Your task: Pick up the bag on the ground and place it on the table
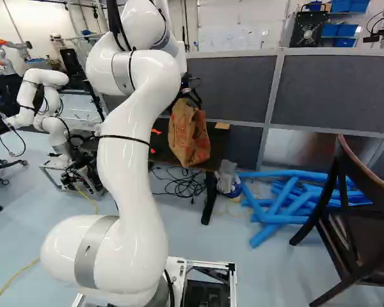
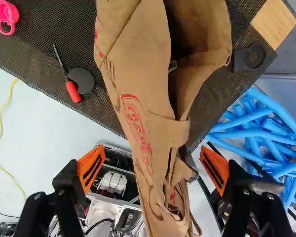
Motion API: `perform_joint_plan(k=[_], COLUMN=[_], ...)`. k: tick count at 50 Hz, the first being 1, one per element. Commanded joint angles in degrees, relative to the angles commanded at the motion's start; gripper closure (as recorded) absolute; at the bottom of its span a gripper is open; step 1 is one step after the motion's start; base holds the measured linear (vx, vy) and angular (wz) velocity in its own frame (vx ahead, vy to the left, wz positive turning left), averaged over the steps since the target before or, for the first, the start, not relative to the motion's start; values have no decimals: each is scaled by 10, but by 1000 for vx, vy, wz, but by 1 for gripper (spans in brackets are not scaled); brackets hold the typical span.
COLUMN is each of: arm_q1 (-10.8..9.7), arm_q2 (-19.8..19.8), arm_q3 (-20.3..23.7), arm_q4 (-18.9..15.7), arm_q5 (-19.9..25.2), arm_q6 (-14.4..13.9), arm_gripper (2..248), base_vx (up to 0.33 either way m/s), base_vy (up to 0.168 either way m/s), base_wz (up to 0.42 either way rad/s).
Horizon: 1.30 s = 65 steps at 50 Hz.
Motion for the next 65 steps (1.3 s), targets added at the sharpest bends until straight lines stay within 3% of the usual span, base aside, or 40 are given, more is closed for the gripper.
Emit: perform_joint_plan(k=[34, 65], arm_q1=[0, 0], arm_q2=[46, 83], arm_q3=[6, 2], arm_q4=[0, 0], arm_q5=[-19, -72], arm_q6=[0, 0], arm_gripper=[3, 3], base_vx=[0, 0], base_vy=[0, 0], base_wz=[0, 0])
